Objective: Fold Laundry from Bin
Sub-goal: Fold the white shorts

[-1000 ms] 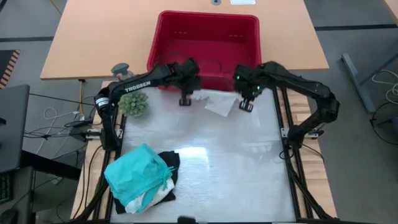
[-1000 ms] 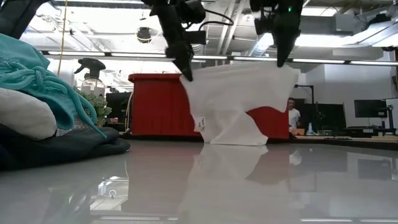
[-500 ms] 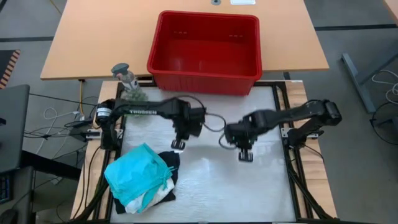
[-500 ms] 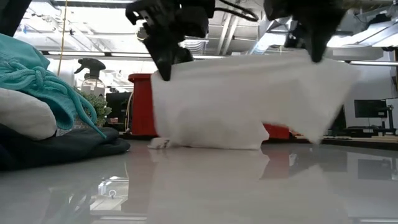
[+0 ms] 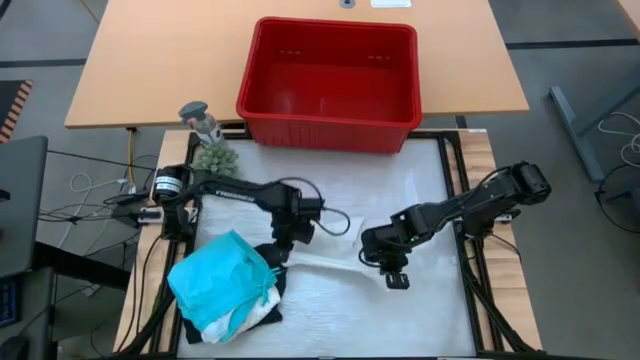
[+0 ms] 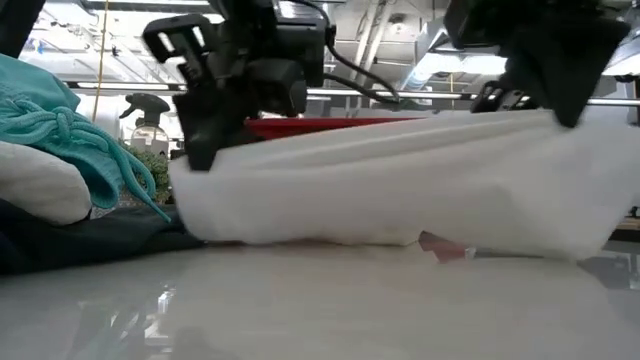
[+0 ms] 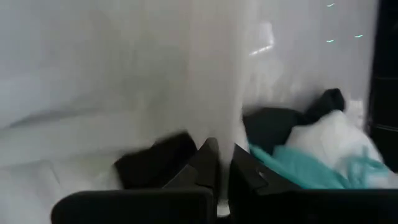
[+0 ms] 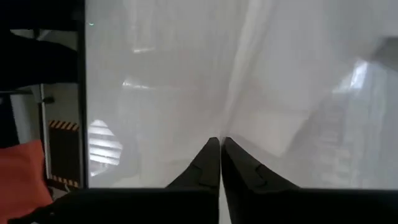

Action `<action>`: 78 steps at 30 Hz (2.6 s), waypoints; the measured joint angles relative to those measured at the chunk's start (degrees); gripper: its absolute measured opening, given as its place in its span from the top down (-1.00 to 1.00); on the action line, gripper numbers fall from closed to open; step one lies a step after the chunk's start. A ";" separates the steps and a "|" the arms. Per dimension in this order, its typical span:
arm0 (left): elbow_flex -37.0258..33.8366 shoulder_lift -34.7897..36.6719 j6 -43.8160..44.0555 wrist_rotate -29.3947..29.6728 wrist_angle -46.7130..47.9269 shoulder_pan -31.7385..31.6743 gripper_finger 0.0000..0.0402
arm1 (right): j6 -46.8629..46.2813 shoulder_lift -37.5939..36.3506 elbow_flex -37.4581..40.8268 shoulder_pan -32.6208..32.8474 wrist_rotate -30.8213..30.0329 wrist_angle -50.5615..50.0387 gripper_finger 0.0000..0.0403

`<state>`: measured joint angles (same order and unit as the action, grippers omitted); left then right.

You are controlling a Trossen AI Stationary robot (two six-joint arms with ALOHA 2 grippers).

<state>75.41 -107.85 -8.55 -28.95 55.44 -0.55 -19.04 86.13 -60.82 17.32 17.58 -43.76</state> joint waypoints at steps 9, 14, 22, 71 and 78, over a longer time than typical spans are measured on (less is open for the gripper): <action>-3.29 0.00 5.19 9.13 -8.33 7.84 0.97 | 2.17 0.00 0.20 -2.55 -5.79 -8.29 0.23; -3.27 0.00 7.76 15.92 -11.64 9.21 0.92 | 1.76 0.00 0.13 -6.56 -14.32 2.74 0.01; -3.25 0.00 8.76 16.16 -11.39 9.13 0.91 | -12.64 0.50 8.10 -14.13 -15.92 12.62 -0.07; -3.17 0.00 0.34 16.85 -15.59 5.63 0.91 | -36.89 7.65 13.02 -14.19 -20.37 13.79 -0.19; -3.16 0.00 1.15 17.36 -17.05 5.14 0.91 | -33.72 7.58 10.26 -13.26 -19.45 12.14 0.84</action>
<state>72.25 -107.85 -7.40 -11.60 38.40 4.59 -52.76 93.71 -50.56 4.06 -1.86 -31.62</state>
